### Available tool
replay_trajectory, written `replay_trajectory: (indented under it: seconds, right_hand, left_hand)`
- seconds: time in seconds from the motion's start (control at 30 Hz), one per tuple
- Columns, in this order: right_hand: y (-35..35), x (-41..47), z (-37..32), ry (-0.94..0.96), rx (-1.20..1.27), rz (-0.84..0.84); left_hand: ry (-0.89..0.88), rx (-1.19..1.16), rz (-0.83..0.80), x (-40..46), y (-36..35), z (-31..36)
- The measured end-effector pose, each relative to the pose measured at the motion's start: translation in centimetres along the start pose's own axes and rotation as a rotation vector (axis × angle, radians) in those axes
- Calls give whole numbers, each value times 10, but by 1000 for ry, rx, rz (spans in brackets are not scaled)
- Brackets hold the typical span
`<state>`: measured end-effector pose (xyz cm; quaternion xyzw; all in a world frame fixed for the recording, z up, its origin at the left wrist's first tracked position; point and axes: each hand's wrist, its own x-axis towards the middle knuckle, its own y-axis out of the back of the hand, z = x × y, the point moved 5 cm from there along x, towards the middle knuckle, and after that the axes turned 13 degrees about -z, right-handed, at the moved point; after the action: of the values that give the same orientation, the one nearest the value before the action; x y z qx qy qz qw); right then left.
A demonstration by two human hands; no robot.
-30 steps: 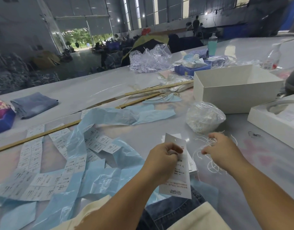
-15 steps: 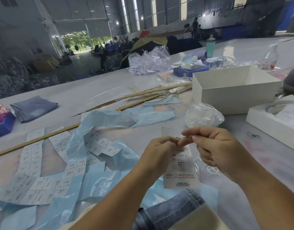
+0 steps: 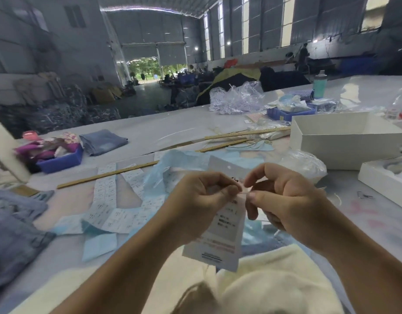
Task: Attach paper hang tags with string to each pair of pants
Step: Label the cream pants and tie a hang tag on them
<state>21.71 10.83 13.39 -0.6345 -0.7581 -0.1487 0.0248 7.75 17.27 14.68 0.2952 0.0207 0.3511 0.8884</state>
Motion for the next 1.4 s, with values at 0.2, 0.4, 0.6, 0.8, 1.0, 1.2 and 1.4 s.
replay_trajectory:
  seconds: [0.2, 0.4, 0.6, 0.8, 1.0, 1.2, 1.4]
  right_hand:
    - [-53, -14, -21, 11, -82, -72]
    - [-86, -22, -20, -26, 11, -97]
    - [-107, -35, -20, -30, 336, -287]
    - [-116, -36, -16, -78, 429, -330]
    - [-120, -31, -15, -128, 534, -170]
    - [-118, -32, -19, -58, 462, 27]
    - [-102, -49, -42, 88, -91, 266]
  left_hand:
    - [86, 129, 220, -90, 43, -15]
    - [306, 15, 246, -145, 52, -42]
    - [396, -108, 182, -164, 40, -56]
    - [449, -24, 62, -162, 30, -57]
    - [380, -341, 57, -164, 24, -61]
    - [267, -603, 76, -157, 15, -51]
    - [260, -661, 17, -155, -3, -44]
